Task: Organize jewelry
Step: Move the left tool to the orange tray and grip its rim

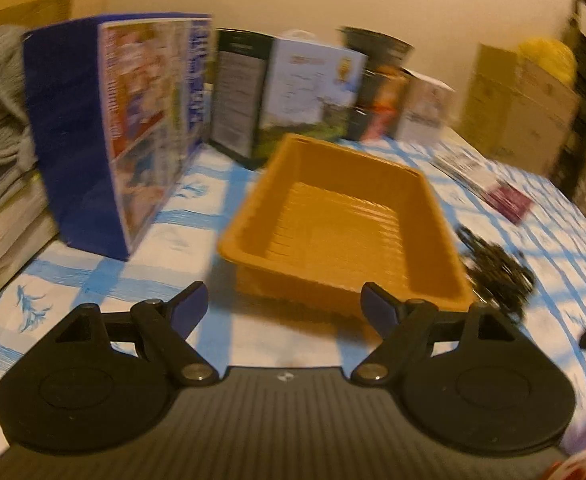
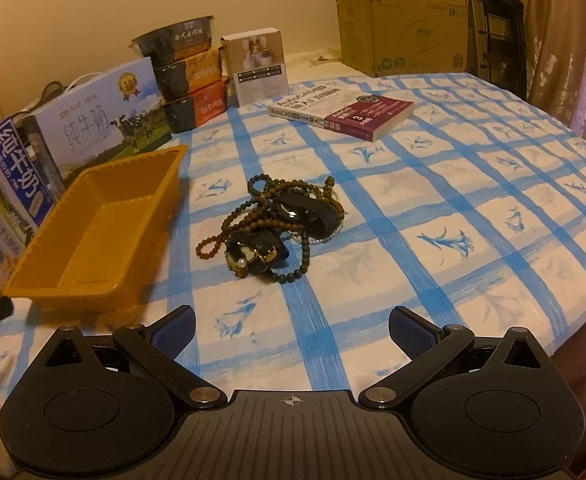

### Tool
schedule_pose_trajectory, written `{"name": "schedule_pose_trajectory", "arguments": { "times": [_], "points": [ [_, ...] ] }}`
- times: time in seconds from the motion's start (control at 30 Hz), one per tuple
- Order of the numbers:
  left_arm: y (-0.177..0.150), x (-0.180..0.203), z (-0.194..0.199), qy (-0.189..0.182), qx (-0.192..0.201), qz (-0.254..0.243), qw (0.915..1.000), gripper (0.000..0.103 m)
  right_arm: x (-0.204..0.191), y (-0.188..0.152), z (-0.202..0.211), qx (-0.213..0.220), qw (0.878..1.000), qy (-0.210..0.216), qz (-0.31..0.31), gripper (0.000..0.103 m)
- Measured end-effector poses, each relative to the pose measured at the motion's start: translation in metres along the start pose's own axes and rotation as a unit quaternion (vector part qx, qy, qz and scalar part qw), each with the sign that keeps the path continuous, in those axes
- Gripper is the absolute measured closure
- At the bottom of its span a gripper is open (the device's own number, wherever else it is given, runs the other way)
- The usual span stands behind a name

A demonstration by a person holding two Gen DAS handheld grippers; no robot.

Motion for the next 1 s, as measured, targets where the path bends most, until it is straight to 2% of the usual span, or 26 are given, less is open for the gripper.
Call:
{"name": "schedule_pose_trajectory", "arguments": {
  "times": [0.13,0.37,0.43,0.6,0.7,0.8,0.87,1.0],
  "points": [
    [0.002,-0.016,-0.019,0.01,0.018,0.042,0.9989,0.021,-0.001,0.007,-0.012,0.0,1.0,-0.003,-0.002,0.001],
    [0.005,-0.022,-0.054,-0.007,0.032,0.083,0.996,0.023,0.002,0.014,-0.033,-0.006,1.0,-0.012,-0.007,0.0],
    [0.004,-0.021,-0.062,-0.005,0.037,0.081,0.996,0.024,0.003,0.016,-0.04,-0.007,1.0,-0.016,-0.008,0.001],
    [0.004,-0.018,-0.08,-0.008,0.041,0.069,0.9967,0.034,0.005,0.02,-0.053,-0.009,1.0,-0.023,-0.008,0.001],
    [0.004,-0.016,-0.087,-0.002,0.042,0.063,0.9971,0.036,0.007,0.021,-0.06,-0.012,1.0,-0.027,-0.008,0.001],
    [0.002,-0.015,-0.096,-0.001,0.038,0.056,0.9977,0.042,0.008,0.022,-0.067,-0.015,0.999,-0.027,-0.01,0.001],
    [0.001,-0.013,-0.103,-0.008,0.034,0.049,0.9982,0.052,0.01,0.022,-0.071,-0.016,0.999,-0.025,-0.013,0.001],
    [0.0,-0.011,-0.111,0.001,0.034,0.04,0.9986,0.053,0.011,0.022,-0.079,-0.019,0.999,-0.028,-0.011,0.001]
  ]
}}
Point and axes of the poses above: each gripper's, at about its wrist camera, not at the fingertips, and z roughly against the way its jaws point, x to its right, y to its top, the point moved 1 cm from there along -z, roughly the way its jaws point, and after that the axes turned 11 degrees about -z, right-handed, at the moved point
